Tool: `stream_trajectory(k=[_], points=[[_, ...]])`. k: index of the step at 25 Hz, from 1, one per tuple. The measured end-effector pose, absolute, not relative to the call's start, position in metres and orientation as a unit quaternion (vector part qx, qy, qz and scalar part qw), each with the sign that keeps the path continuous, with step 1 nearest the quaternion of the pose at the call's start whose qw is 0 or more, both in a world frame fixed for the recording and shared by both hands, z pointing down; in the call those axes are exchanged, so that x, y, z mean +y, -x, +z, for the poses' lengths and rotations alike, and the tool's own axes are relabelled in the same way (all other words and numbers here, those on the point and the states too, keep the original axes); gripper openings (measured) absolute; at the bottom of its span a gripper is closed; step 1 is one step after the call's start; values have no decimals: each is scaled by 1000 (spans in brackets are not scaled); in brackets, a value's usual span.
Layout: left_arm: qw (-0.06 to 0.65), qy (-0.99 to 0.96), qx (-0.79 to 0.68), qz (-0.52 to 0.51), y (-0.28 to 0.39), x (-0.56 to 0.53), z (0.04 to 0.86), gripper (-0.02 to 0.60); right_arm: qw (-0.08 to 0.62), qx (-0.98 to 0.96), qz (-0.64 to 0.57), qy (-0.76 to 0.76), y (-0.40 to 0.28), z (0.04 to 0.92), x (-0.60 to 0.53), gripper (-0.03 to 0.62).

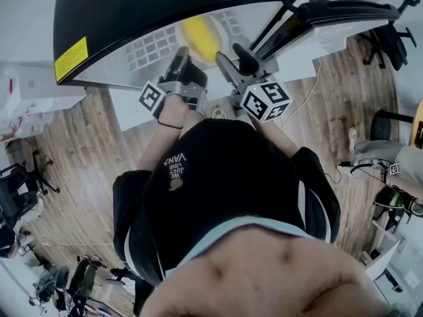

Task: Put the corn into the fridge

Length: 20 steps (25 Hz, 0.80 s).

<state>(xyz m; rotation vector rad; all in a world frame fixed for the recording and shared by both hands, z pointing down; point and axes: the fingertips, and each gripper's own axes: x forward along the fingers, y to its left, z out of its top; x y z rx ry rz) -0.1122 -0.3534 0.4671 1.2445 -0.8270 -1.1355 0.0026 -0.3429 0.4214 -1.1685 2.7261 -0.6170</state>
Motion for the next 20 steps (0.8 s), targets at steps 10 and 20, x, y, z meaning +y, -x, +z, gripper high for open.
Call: stream_trajectory(k=[10, 20], points=[[595, -541, -340, -487, 110, -355, 467, 38, -15, 911, -123, 394, 8, 433, -326, 255], [596, -547, -334, -484, 108, -356, 469, 38, -71, 908, -78, 406, 15, 447, -325, 253]])
